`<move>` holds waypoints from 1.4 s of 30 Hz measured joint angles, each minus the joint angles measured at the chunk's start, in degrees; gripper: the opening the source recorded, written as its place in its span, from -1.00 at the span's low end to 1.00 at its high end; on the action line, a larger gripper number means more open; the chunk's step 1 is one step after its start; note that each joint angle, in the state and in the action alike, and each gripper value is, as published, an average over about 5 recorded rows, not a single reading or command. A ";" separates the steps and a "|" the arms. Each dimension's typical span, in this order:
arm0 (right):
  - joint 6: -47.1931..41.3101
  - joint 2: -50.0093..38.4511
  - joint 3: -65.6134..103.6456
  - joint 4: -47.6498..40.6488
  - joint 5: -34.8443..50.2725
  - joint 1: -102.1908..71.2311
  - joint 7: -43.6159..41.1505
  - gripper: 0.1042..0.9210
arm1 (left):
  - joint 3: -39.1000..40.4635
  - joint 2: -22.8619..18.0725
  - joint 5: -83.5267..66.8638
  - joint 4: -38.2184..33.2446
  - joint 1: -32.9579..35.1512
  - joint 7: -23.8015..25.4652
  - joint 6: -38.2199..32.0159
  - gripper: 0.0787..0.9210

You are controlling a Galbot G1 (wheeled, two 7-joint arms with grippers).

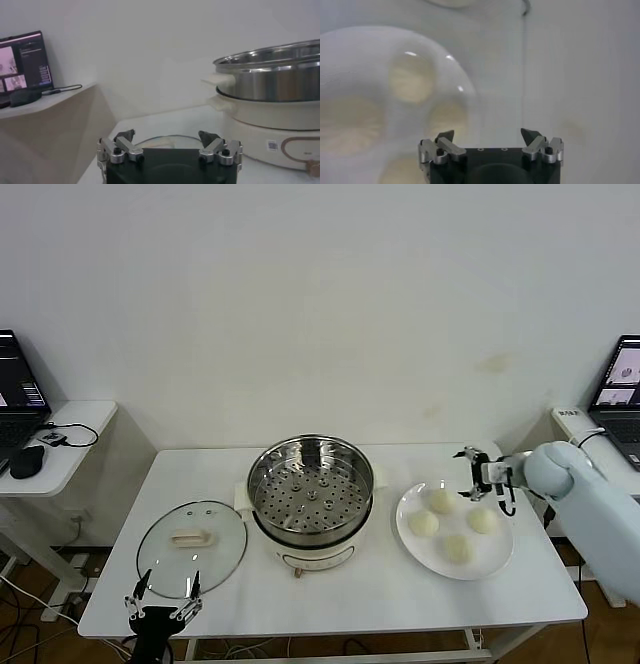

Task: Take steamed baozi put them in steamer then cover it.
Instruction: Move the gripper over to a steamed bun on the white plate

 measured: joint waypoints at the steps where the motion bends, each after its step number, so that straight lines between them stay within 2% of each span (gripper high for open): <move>1: 0.10 0.31 -1.30 -0.90 -0.09 0.88 -0.75 0.76 | -0.03 -0.01 0.01 0.00 -0.02 0.02 0.03 0.77; 11: 0.79 3.33 -8.59 -7.95 -1.32 6.24 -4.49 0.76 | -0.77 0.33 -0.14 -0.16 0.03 0.12 0.03 0.77; 28: 1.44 9.14 -11.44 -16.22 -4.70 8.59 -4.49 0.74 | -1.03 0.43 -0.13 -0.11 -0.14 0.15 -0.27 0.77; 35: 1.42 11.31 -11.61 -18.60 -5.55 8.93 -4.31 0.61 | -1.18 0.46 -0.12 -0.29 -0.05 0.15 -0.29 0.77; 42: 1.23 12.63 -11.69 -19.94 -5.86 9.36 -4.56 0.38 | -1.19 0.25 -0.09 -0.50 0.04 0.14 -0.31 0.77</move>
